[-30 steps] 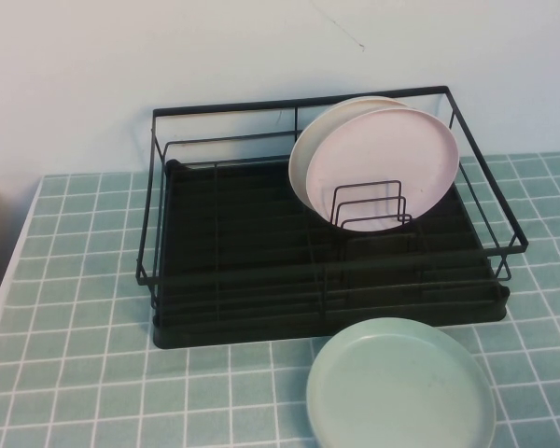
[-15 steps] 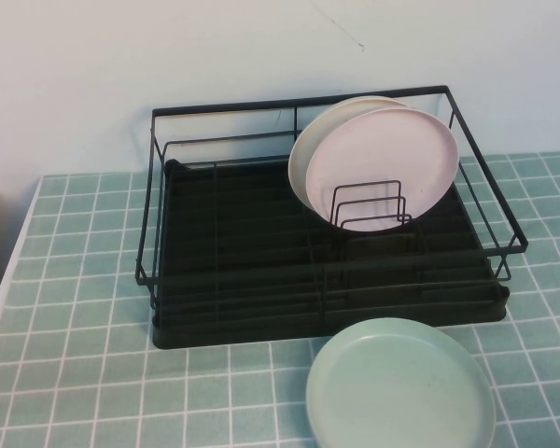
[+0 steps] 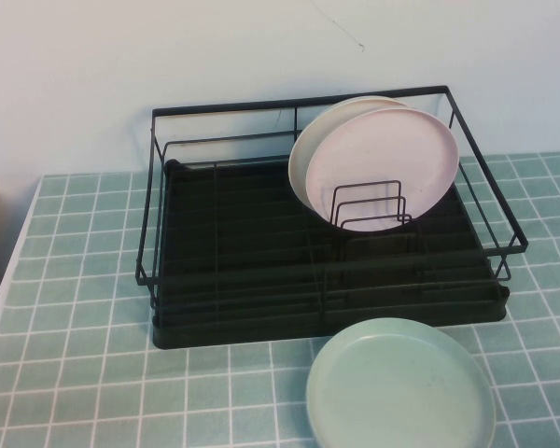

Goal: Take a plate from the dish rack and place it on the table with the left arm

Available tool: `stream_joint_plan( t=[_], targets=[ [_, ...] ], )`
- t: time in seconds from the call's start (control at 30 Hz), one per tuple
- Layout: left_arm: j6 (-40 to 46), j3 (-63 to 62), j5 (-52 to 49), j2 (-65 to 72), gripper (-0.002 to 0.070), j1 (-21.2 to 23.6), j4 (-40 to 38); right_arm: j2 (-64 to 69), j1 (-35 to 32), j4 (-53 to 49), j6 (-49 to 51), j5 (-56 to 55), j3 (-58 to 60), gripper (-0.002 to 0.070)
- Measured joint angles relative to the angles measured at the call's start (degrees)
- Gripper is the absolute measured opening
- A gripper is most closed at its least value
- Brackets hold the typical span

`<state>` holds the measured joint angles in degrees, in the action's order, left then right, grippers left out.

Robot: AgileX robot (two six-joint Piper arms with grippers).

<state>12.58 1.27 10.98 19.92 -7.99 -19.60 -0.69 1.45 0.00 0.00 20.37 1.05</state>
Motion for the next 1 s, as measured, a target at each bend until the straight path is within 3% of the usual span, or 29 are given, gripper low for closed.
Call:
stream_joint_plan(
  t=[0.33,0.6,1.0],
  targets=[
    [0.0,0.0,-8.2,-1.2,-0.0002,0.0,0.0,0.0,0.0,0.0,0.0,0.0,0.0,-0.0001],
    [0.0,0.0,-18.9,-11.5,-0.0002,0.5,0.8,0.0,0.0,0.0,0.0,0.0,0.0,-0.0001],
    [0.1,0.0,-20.1,-20.4,-0.0002,0.9,2.2,0.0,0.0,0.0,0.0,0.0,0.0,-0.0001]
  ],
)
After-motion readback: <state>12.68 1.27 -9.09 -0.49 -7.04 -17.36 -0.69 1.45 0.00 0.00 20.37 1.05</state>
